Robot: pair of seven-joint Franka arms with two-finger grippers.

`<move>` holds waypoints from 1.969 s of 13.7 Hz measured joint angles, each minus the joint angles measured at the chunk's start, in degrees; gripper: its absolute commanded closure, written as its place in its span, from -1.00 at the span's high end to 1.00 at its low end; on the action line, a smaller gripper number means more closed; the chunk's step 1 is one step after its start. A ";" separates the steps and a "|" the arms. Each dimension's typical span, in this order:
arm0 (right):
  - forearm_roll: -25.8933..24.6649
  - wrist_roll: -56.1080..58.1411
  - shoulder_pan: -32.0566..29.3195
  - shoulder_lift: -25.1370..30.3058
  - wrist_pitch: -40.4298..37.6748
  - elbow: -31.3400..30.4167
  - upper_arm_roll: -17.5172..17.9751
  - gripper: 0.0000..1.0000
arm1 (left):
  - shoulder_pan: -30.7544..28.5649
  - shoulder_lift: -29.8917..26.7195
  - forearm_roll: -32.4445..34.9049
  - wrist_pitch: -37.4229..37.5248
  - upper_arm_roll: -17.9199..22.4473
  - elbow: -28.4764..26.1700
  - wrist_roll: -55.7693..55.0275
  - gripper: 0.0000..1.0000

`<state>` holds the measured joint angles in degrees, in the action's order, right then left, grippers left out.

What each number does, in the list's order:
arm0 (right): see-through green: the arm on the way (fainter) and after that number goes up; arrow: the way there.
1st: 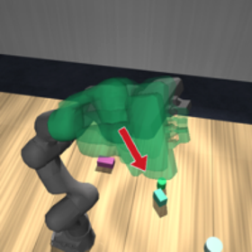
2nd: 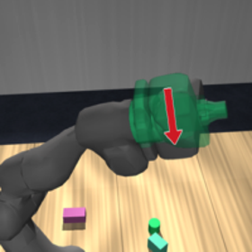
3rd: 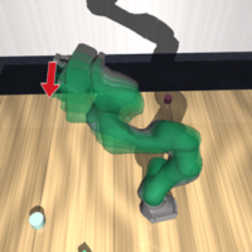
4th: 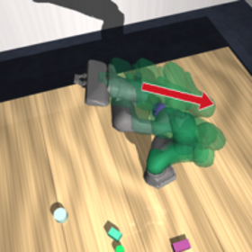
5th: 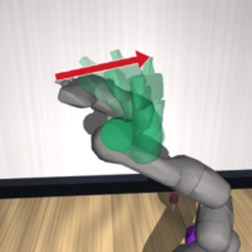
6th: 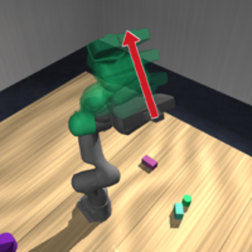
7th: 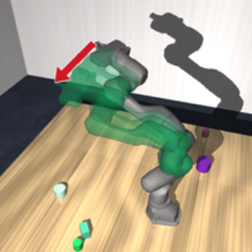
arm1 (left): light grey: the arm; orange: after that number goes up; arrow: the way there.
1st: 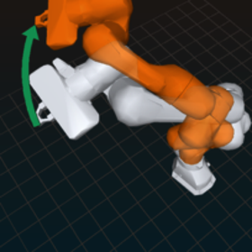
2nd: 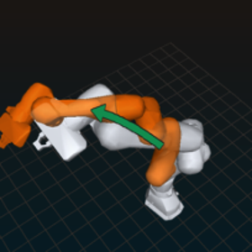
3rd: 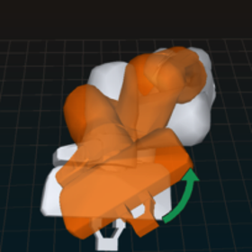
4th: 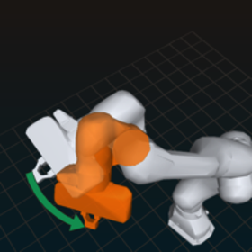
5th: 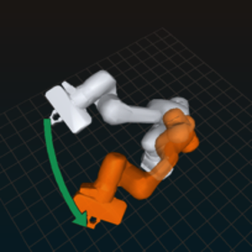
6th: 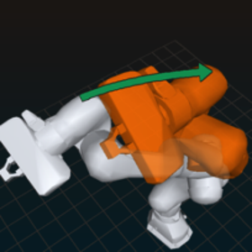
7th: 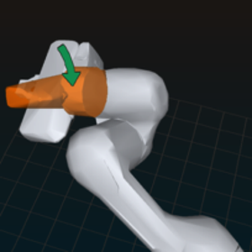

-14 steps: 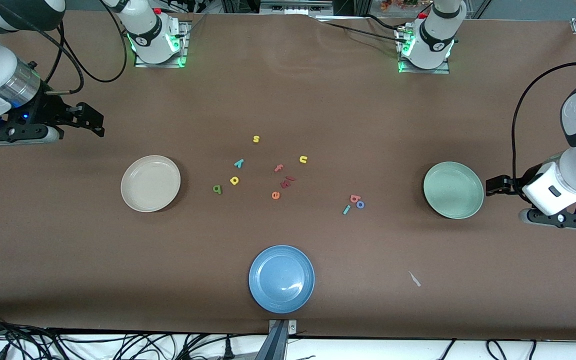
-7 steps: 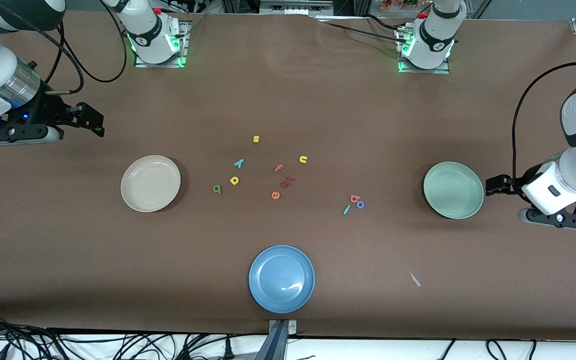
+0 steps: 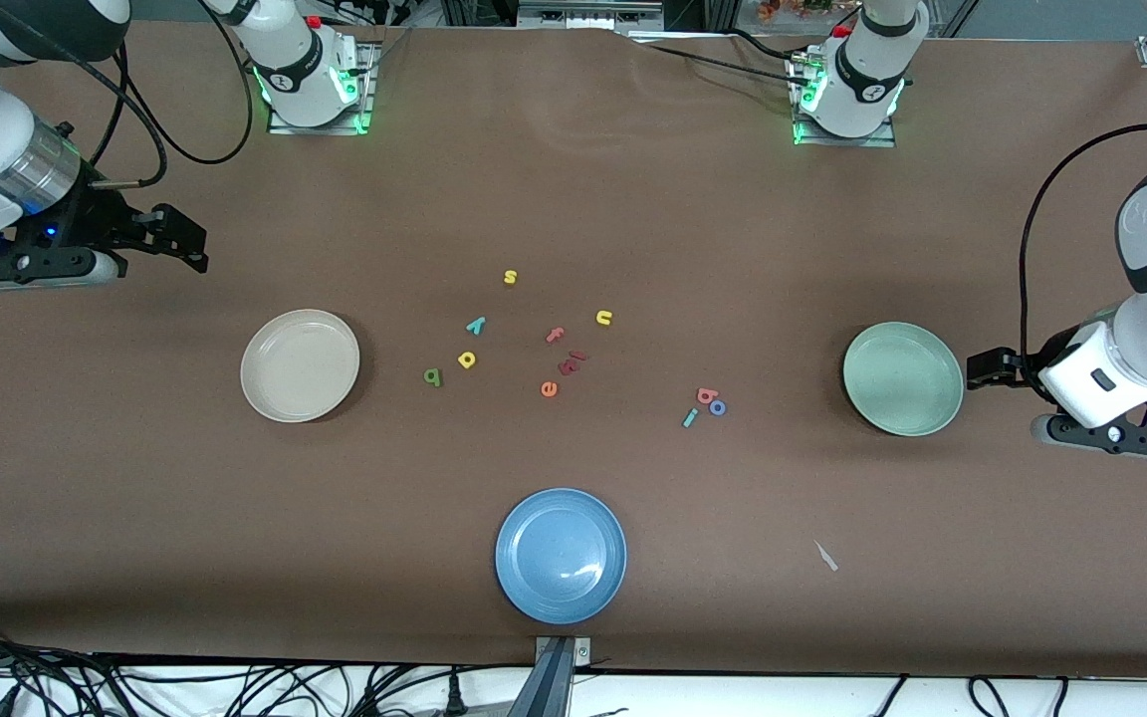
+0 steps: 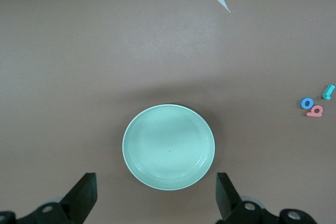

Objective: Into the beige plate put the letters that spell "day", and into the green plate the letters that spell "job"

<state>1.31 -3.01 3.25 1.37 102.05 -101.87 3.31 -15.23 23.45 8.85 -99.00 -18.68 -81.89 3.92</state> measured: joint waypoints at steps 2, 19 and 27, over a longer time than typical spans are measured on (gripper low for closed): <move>0.00 0.00 0.00 0.00 0.00 0.00 0.00 1.00 | -0.04 0.00 -0.01 0.00 0.00 0.00 0.83 0.98; 0.00 0.00 0.01 0.00 -0.80 0.02 0.01 1.00 | 3.16 1.20 -3.04 -0.14 -1.02 -1.48 -17.54 1.00; 0.04 0.00 2.70 -5.16 -1.30 -0.21 0.50 1.00 | 16.56 15.49 -3.07 -16.06 -1.01 -3.39 -53.35 0.98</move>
<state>1.35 -3.01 5.95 -3.79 100.75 -102.07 3.82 1.33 38.94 5.78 -115.06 -19.68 -85.28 -49.43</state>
